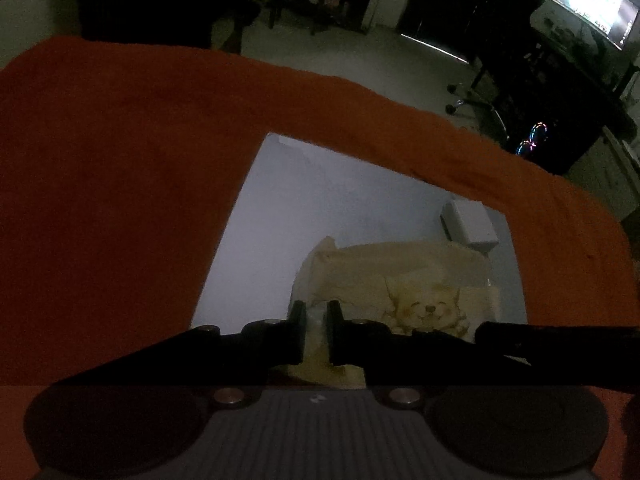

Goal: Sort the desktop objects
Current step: 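Grasp the cream bear-print paper bag with both tools, then carry the paper bag with both tools and lower it into the white box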

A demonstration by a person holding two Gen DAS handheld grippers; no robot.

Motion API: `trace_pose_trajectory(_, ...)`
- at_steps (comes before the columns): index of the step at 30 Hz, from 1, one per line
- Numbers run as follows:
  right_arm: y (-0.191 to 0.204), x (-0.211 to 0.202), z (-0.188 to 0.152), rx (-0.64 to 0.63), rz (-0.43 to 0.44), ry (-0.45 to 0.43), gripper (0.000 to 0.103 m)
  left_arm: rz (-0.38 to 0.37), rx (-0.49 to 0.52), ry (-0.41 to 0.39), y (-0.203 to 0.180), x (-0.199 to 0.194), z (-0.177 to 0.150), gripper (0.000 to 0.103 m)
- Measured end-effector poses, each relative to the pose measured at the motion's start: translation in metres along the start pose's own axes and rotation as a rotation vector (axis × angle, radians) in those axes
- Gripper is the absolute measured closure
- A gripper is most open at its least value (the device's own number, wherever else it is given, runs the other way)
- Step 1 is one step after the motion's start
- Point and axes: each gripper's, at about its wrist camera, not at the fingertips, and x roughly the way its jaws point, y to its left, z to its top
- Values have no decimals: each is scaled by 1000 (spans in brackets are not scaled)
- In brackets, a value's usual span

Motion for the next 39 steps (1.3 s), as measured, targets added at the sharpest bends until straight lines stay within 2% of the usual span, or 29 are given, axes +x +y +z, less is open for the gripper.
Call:
trace_pose_trajectory(8, 7, -28, -13, -1, -5, -17, 97, -19, 2, -18, 1, -24, 9, 94)
trace_pose_trajectory(20, 38, -109, -33, -43, 6, -93, 97, -45, 30, -77, -3, -106, 7, 94)
trace_pose_trajectory(29, 57, -148, -85, -51, -8, -79, 97, -73, 72, -64, -2, -155, -26, 95)
trace_pose_trajectory(36, 59, -145, -129, 4, -18, -39, 97, -31, 129, 1, 3, -162, -75, 95)
trace_pose_trajectory(39, 65, -138, -151, 12, -60, -10, 97, -17, 132, 18, 8, -164, -96, 95)
